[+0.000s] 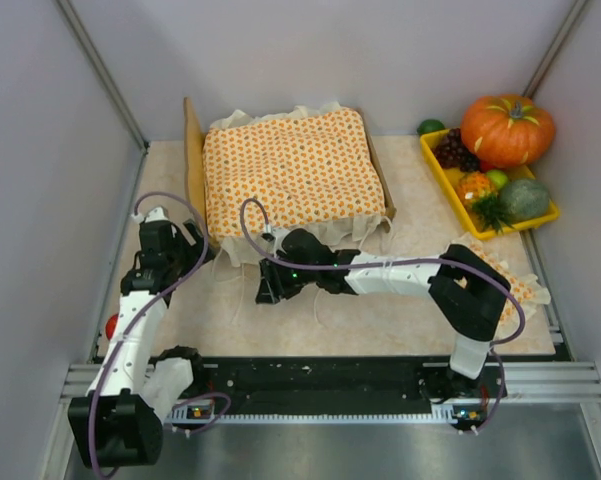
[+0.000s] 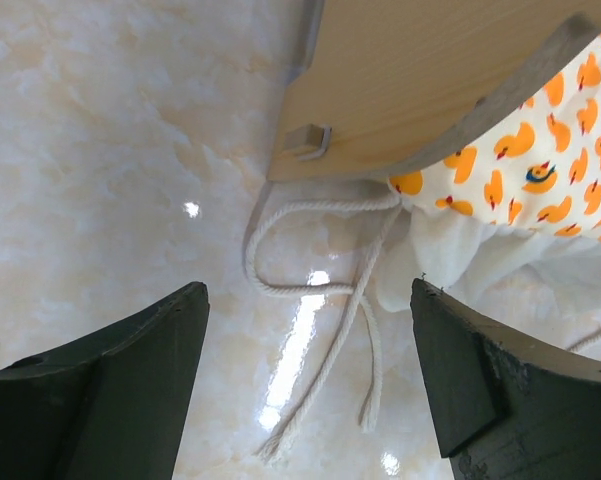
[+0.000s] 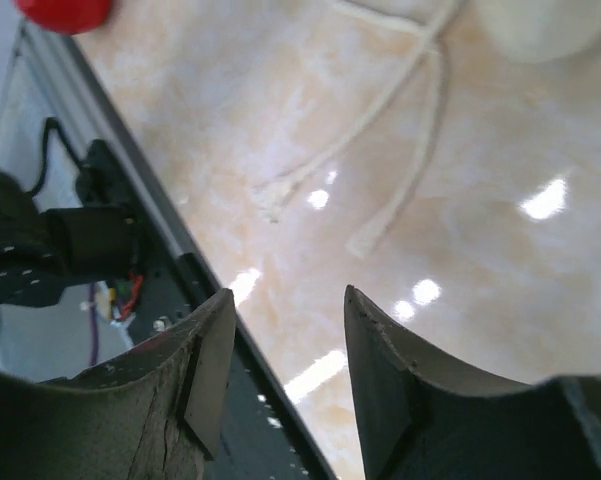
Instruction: Set up the pet bed
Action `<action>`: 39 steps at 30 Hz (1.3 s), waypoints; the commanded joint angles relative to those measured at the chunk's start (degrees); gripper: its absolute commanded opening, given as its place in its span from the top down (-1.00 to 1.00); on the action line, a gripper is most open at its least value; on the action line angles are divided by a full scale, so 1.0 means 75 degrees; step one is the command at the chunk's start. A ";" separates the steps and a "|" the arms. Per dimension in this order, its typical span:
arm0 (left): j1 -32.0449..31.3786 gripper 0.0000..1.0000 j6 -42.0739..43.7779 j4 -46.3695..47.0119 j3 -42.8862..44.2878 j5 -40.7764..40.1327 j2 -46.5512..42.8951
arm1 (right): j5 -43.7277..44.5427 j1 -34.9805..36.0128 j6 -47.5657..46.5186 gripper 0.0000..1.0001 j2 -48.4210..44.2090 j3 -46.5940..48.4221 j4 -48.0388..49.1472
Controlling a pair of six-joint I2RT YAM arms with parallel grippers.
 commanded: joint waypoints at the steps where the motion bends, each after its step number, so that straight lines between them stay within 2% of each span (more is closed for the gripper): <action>1: 0.0036 -0.70 -0.0101 0.0427 -0.0380 0.0432 -0.0245 | 0.0762 -0.0249 -0.0335 0.07 0.0164 0.0378 -0.0697; 8: 0.0024 -0.57 -0.0722 0.1305 -0.1340 0.0714 -0.0328 | 0.0880 -0.0260 -0.0393 0.11 0.0996 0.1116 -0.0978; 11: 0.0024 -0.56 -0.0722 0.1494 -0.1528 0.0481 -0.0234 | 0.0997 -0.0225 -0.0394 0.13 0.1184 0.1304 -0.0955; 25: 0.0036 -0.55 -0.0453 0.1915 -0.1459 -0.0024 0.0574 | 0.2098 0.0360 -0.0417 0.14 0.2203 0.2054 -0.1470; 33: 0.0036 -0.54 -0.0324 0.1834 -0.1412 -0.0399 0.0469 | 0.3760 0.0712 -0.0381 0.34 0.2742 0.2616 -0.2712; 37: 0.0036 -0.54 -0.0312 0.1892 -0.1447 -0.0423 0.0422 | 0.4091 0.0887 -0.0487 0.37 0.2918 0.2710 -0.3029; 39: 0.0036 -0.54 -0.0335 0.1962 -0.1482 -0.0376 0.0480 | 0.4149 0.0958 -0.0522 0.47 0.2953 0.2757 -0.3111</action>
